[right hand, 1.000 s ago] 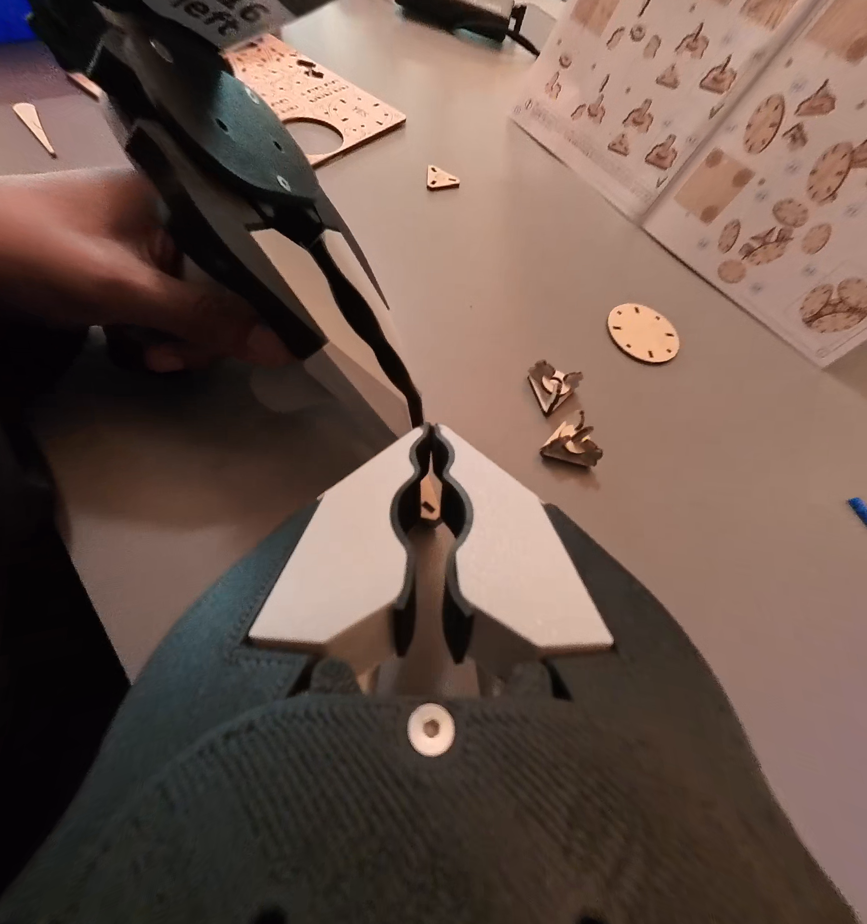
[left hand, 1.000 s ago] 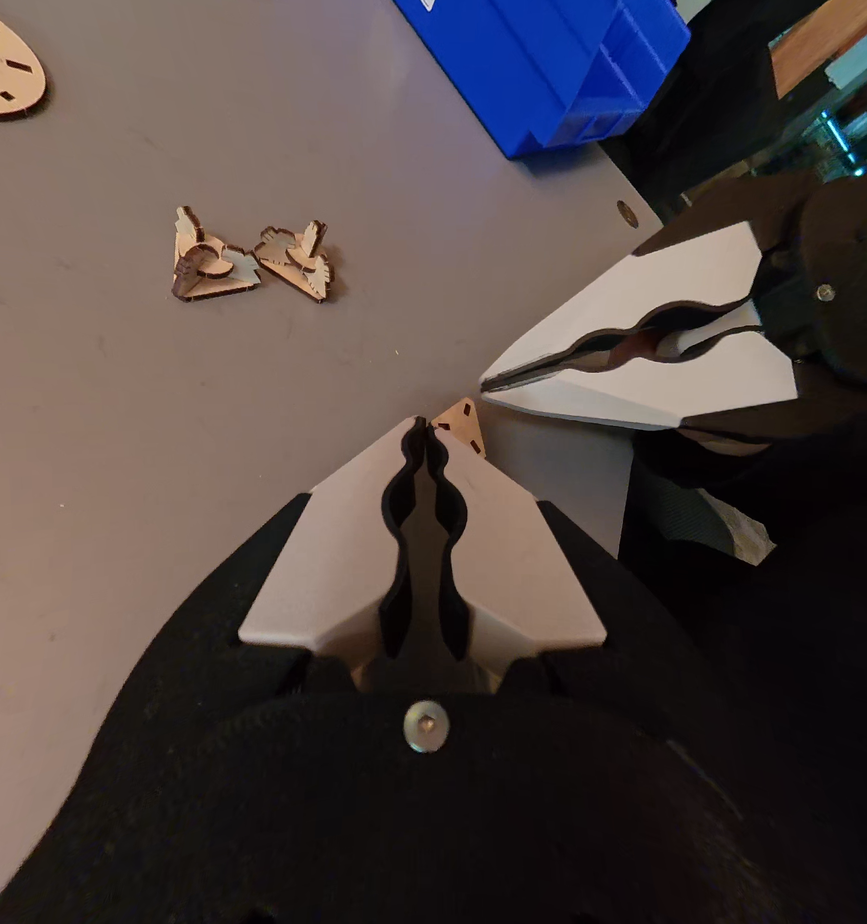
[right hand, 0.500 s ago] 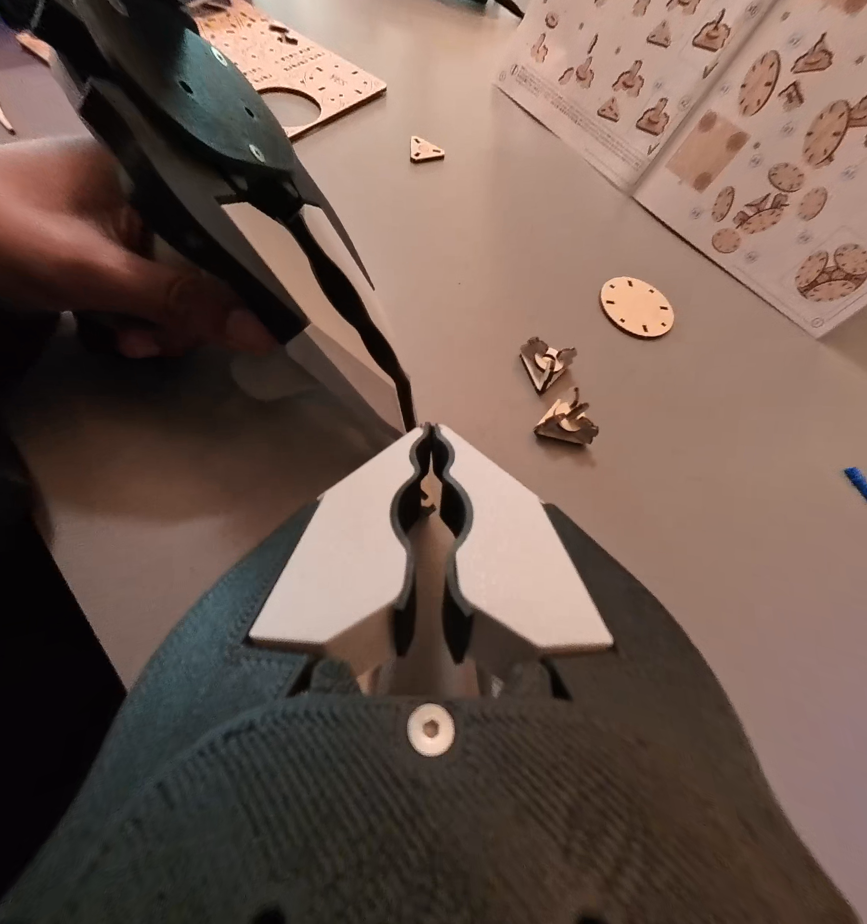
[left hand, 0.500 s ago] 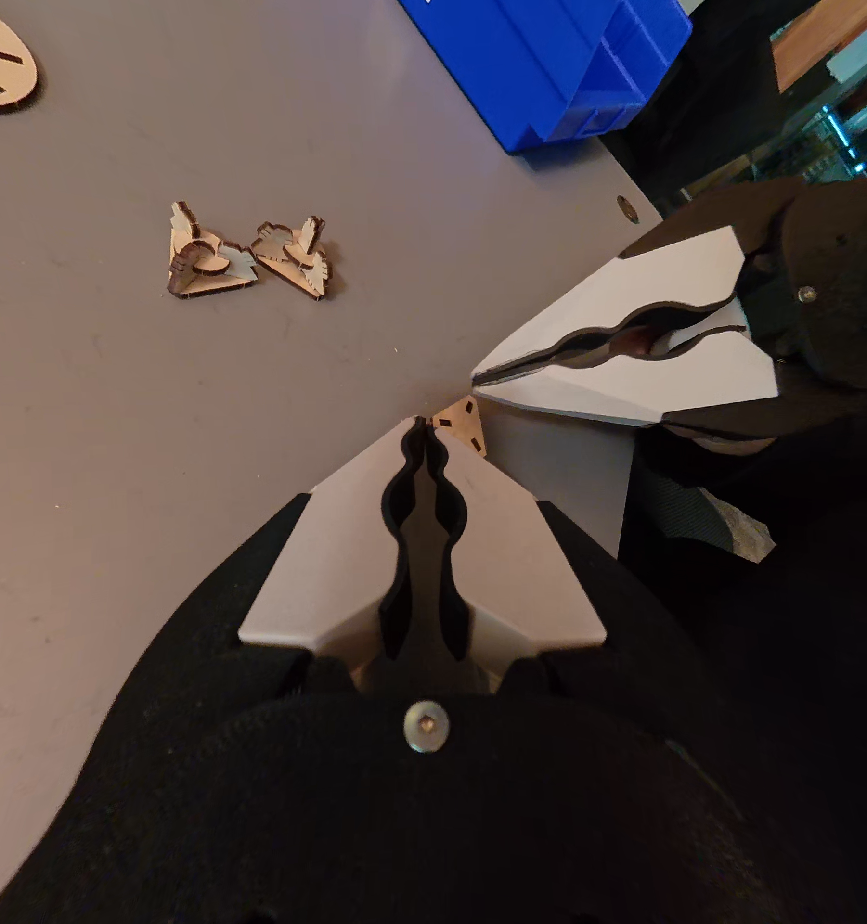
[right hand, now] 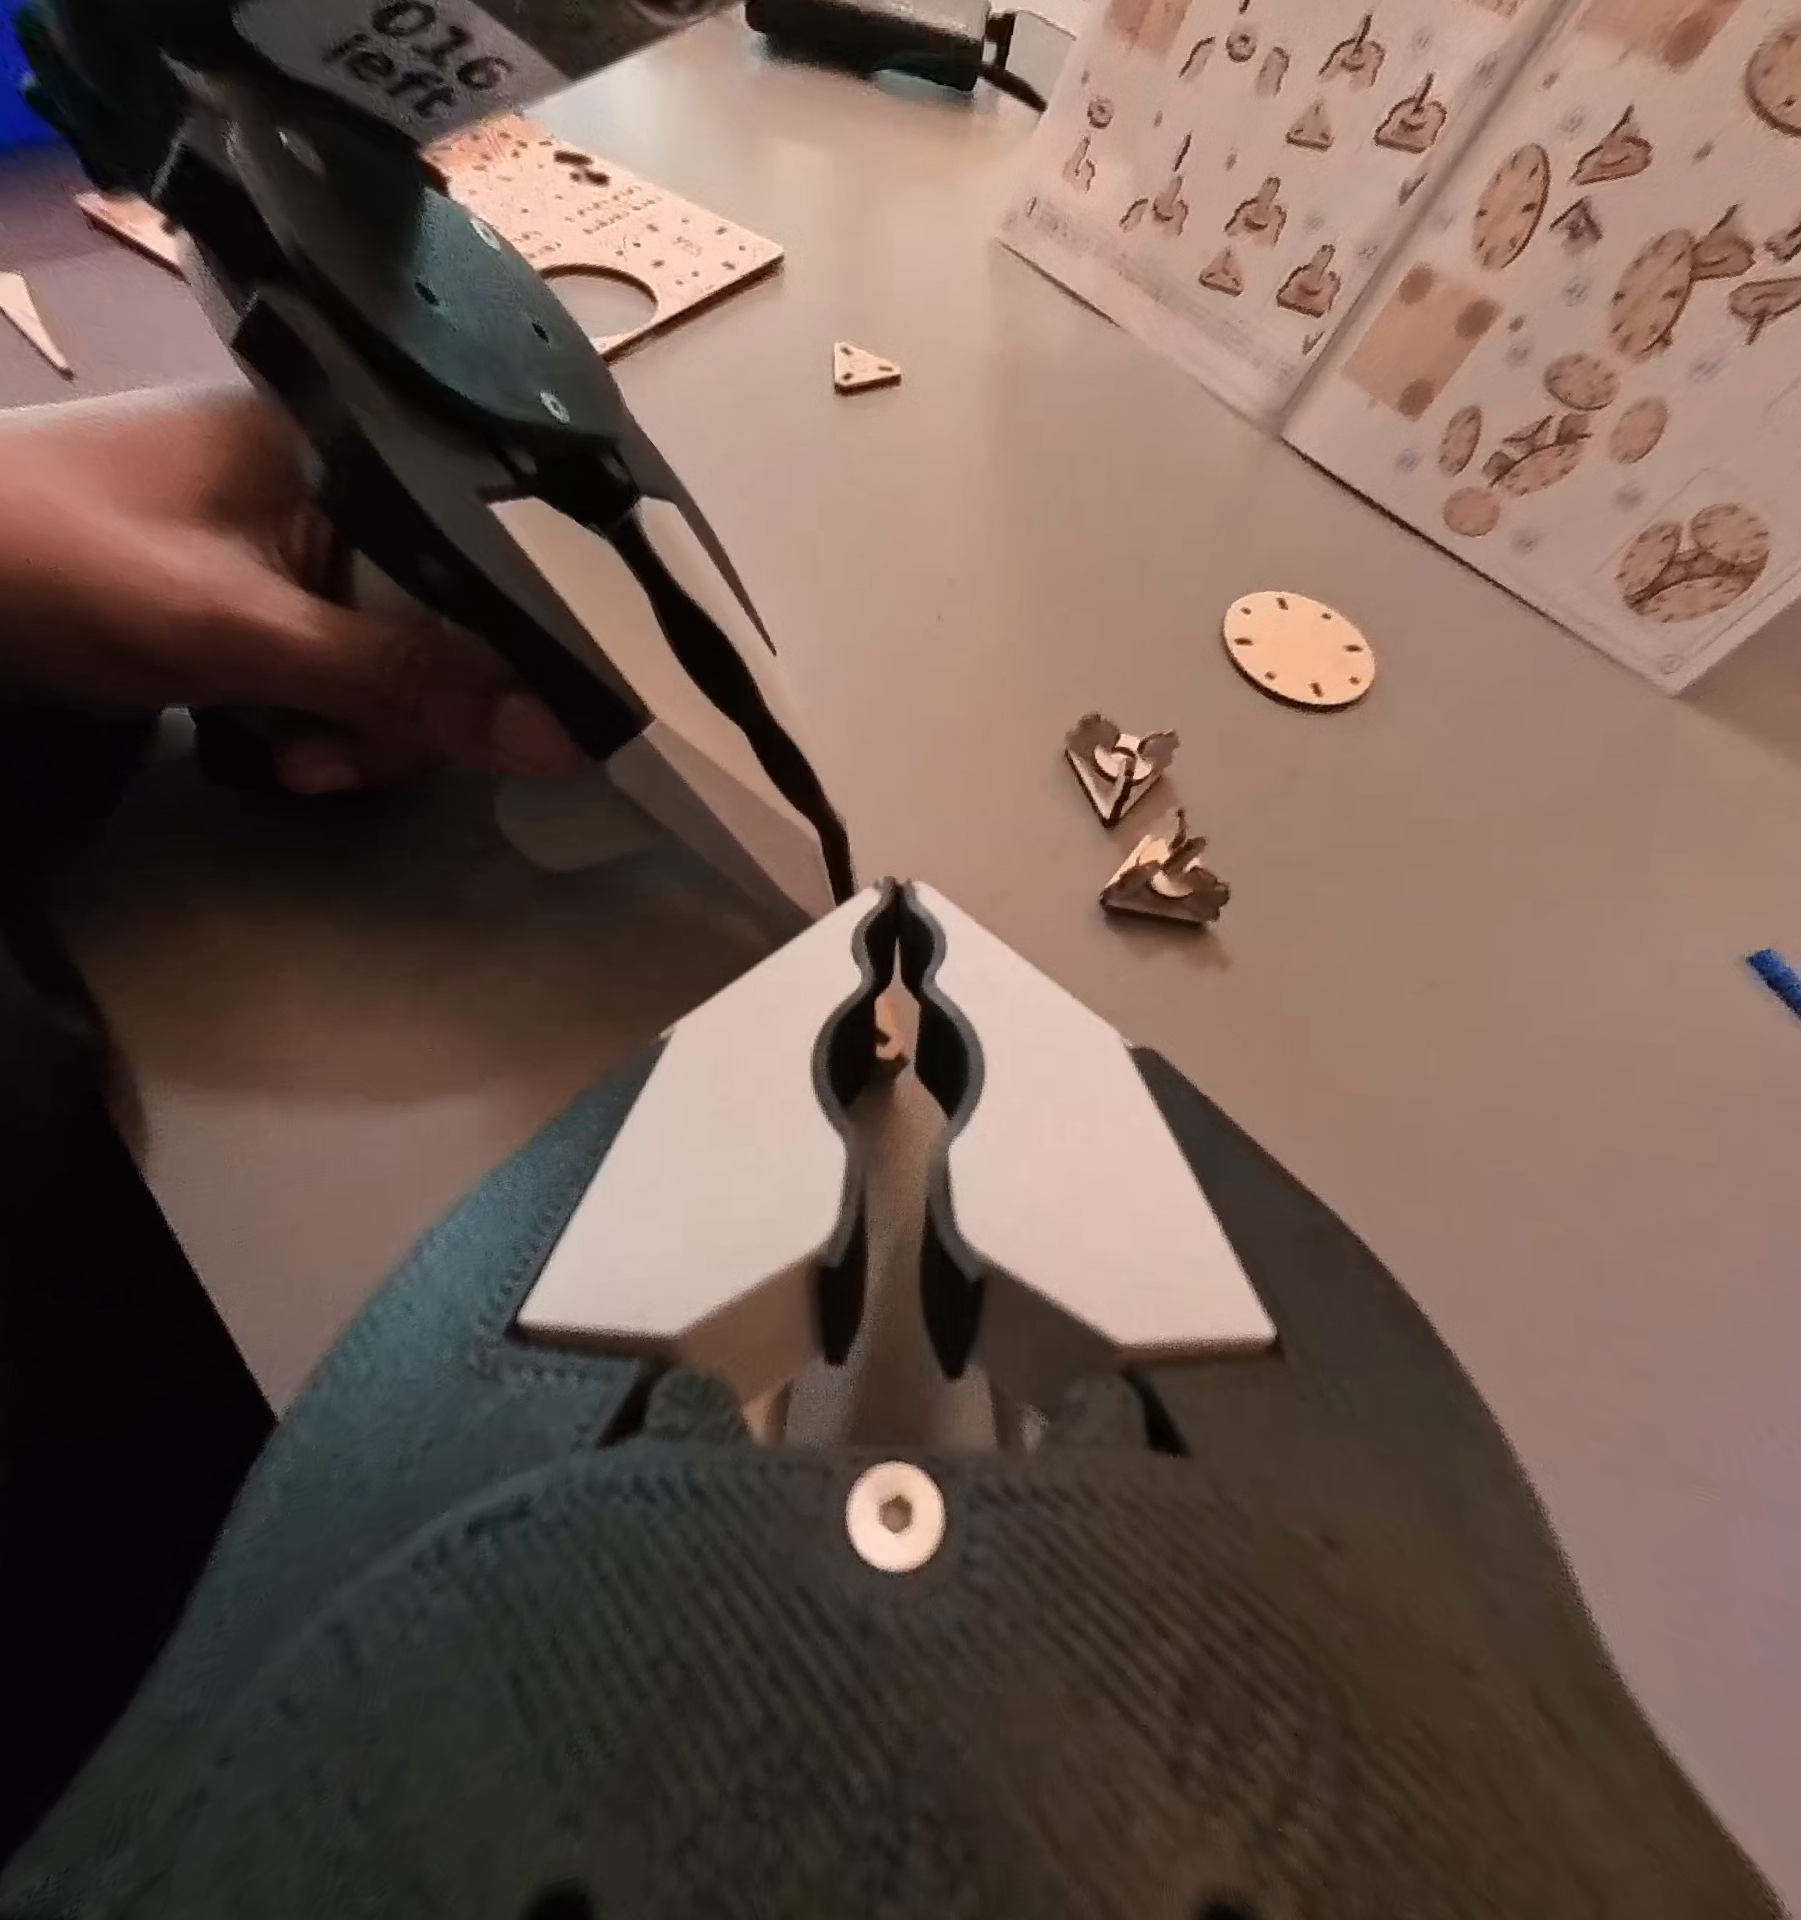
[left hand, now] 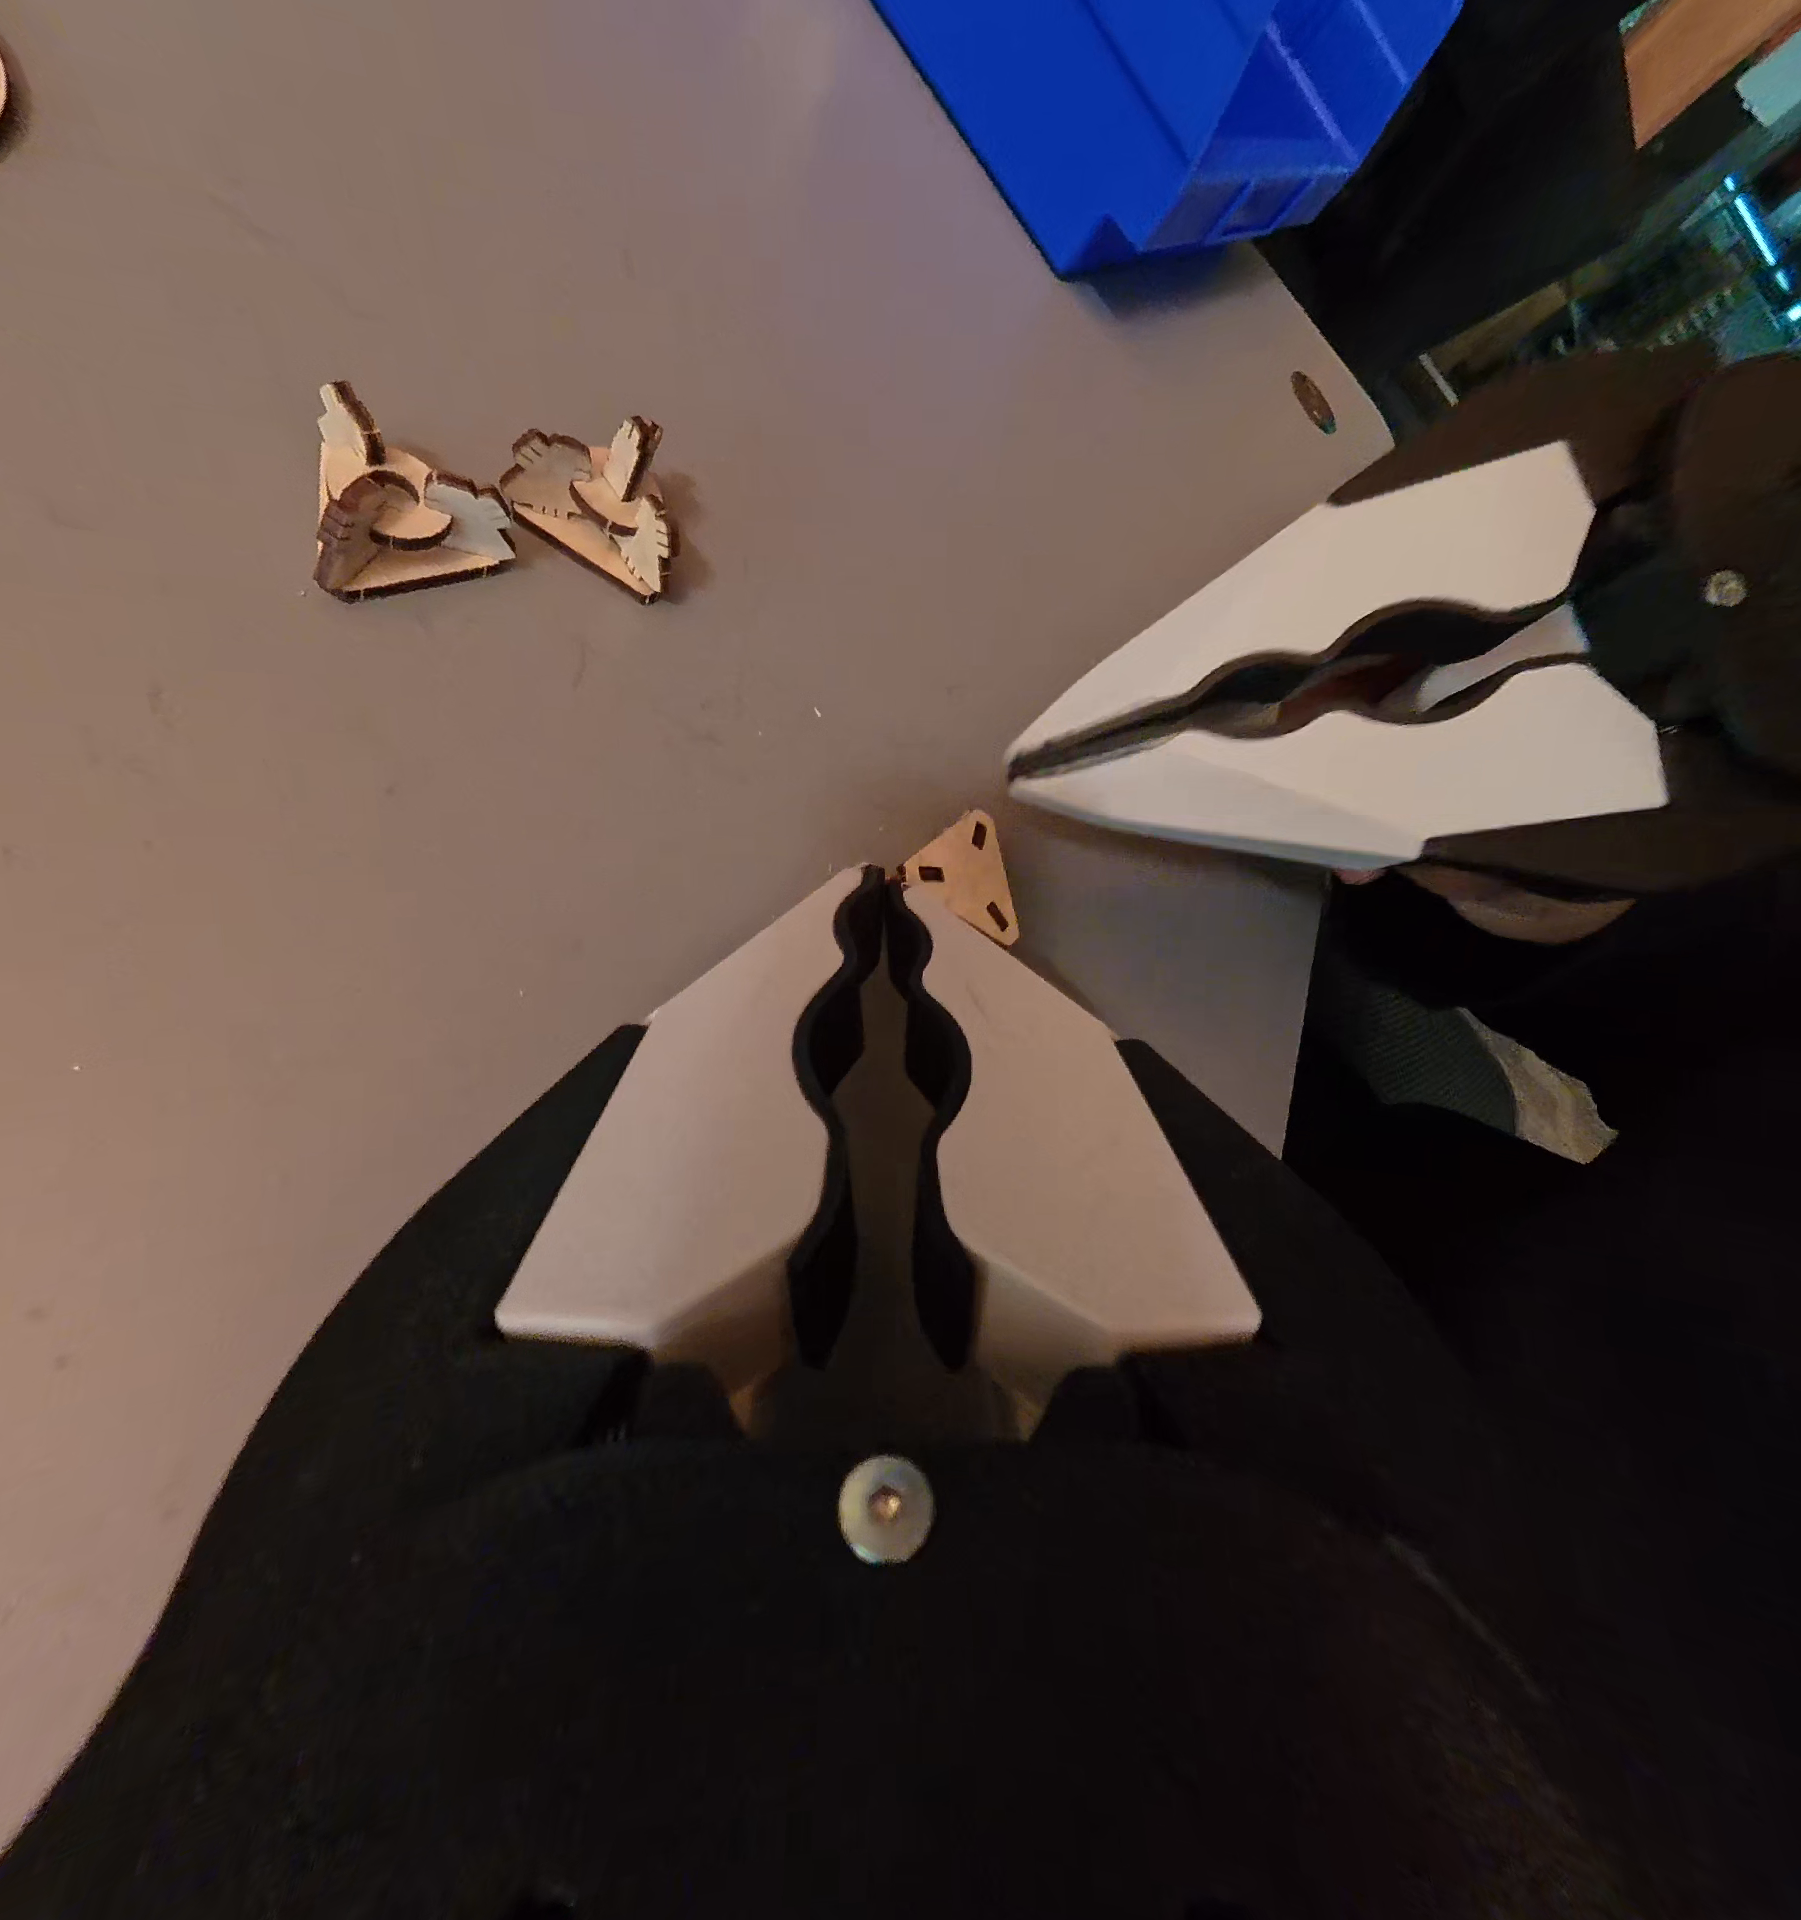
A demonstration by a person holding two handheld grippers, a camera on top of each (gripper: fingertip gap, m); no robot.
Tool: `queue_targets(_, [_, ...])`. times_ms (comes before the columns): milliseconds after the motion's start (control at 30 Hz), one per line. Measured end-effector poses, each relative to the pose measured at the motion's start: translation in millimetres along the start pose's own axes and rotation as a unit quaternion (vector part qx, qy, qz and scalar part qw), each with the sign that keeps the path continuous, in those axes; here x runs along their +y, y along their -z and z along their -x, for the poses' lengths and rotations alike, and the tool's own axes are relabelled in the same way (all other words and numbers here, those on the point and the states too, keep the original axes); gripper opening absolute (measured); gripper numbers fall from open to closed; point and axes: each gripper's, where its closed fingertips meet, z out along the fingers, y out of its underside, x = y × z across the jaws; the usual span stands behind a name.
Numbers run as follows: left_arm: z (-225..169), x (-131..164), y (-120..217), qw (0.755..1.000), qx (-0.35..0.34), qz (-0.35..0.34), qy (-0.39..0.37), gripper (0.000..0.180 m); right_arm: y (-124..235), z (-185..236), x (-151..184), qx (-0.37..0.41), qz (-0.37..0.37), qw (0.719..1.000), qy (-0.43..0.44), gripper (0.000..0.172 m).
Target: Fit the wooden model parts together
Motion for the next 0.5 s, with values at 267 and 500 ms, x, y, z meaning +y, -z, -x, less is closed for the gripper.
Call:
queue_targets(267, [2, 1, -1, 1.000, -0.009, 0.004, -0.001, 0.000, -4, 3, 11, -0.007, 0.017, 1.000, -0.008, 0.000])
queue_targets(500, [3, 0, 0, 1.000, -0.015, 0.001, -0.002, 0.000, -10, 10, 24, -0.020, 0.046, 0.999, -0.014, 0.000])
